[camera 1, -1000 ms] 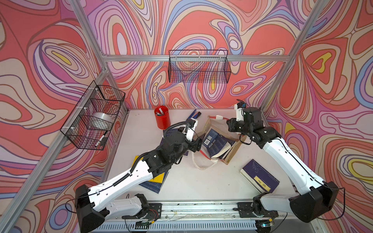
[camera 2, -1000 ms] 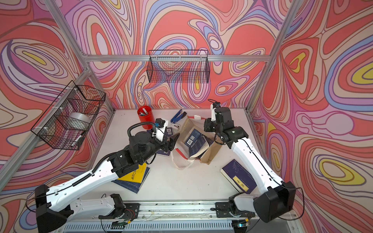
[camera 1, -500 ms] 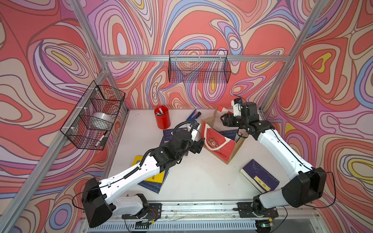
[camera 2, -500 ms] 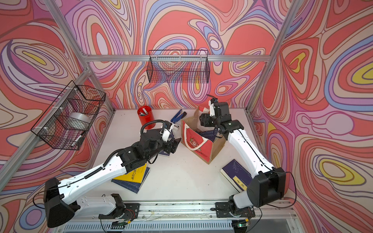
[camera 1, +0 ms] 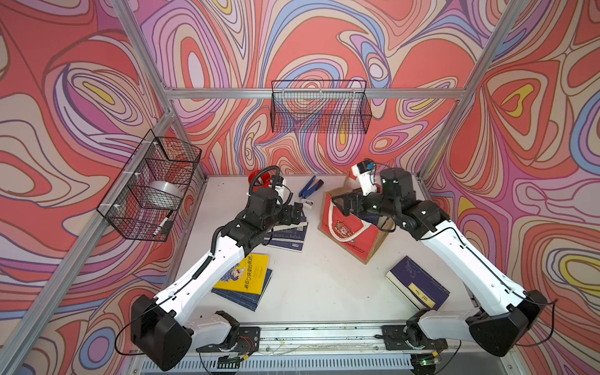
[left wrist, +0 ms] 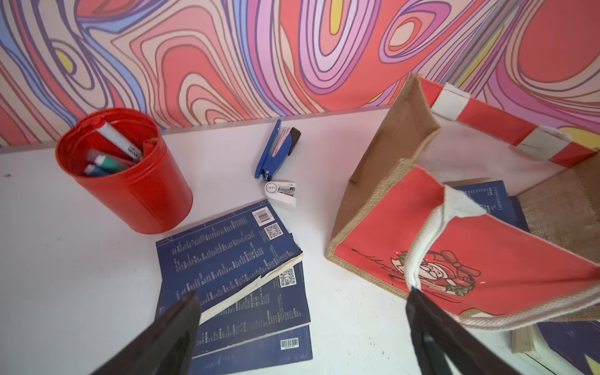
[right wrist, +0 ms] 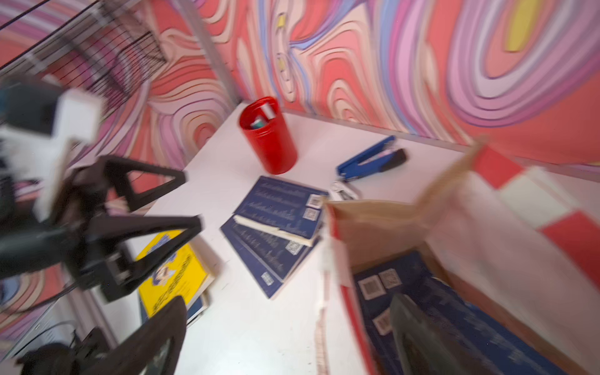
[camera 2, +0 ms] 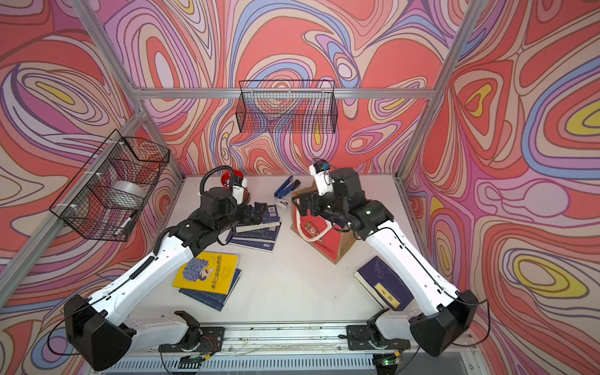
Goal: Put the books into the canvas bag
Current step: Pick up the book from the book.
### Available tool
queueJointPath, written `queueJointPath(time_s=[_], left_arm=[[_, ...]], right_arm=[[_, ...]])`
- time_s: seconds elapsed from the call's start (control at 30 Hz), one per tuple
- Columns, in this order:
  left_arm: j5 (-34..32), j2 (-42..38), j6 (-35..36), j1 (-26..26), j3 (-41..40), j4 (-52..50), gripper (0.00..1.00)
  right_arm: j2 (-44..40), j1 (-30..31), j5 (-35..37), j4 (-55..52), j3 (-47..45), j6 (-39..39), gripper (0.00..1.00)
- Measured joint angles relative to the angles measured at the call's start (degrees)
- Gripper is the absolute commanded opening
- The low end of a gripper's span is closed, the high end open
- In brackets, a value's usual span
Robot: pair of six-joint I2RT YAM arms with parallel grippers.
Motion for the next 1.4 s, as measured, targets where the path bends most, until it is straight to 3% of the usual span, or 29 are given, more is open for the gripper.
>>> queueJointPath(time_s=[0.13, 0.33, 0.5, 0.67, 0.93, 1.4], left_arm=[[7.45, 1.4, -5.9, 9.73, -0.39, -0.96, 1.0], [12.9, 3.89, -11.67, 17.86, -4.28, -0.9, 1.0], [14.4, 7.17, -14.01, 19.23, -5.16, -0.48, 1.0], [14.32, 10.03, -15.56, 19.65, -6.1, 1.99, 1.0], [14.01, 13.6, -16.72, 19.93, -6.69, 5.31, 1.0], [15.13, 19.34, -19.61, 19.93, -9.88, 12.59, 1.0]], right_arm=[[6.12, 7.32, -2.47, 6.23, -0.59, 3.96, 0.98], [22.18, 9.18, -2.75, 13.66, -0.04, 11.58, 0.98], [36.17, 9.29, 0.33, 13.55, 6.69, 15.87, 0.98], [44.41, 9.11, 6.25, 12.04, 14.38, 19.43, 0.98], [49.68, 7.19, 11.89, 10.49, 18.88, 22.77, 0.98], [53.94, 4.37, 7.69, 13.49, 20.17, 24.85, 0.97]])
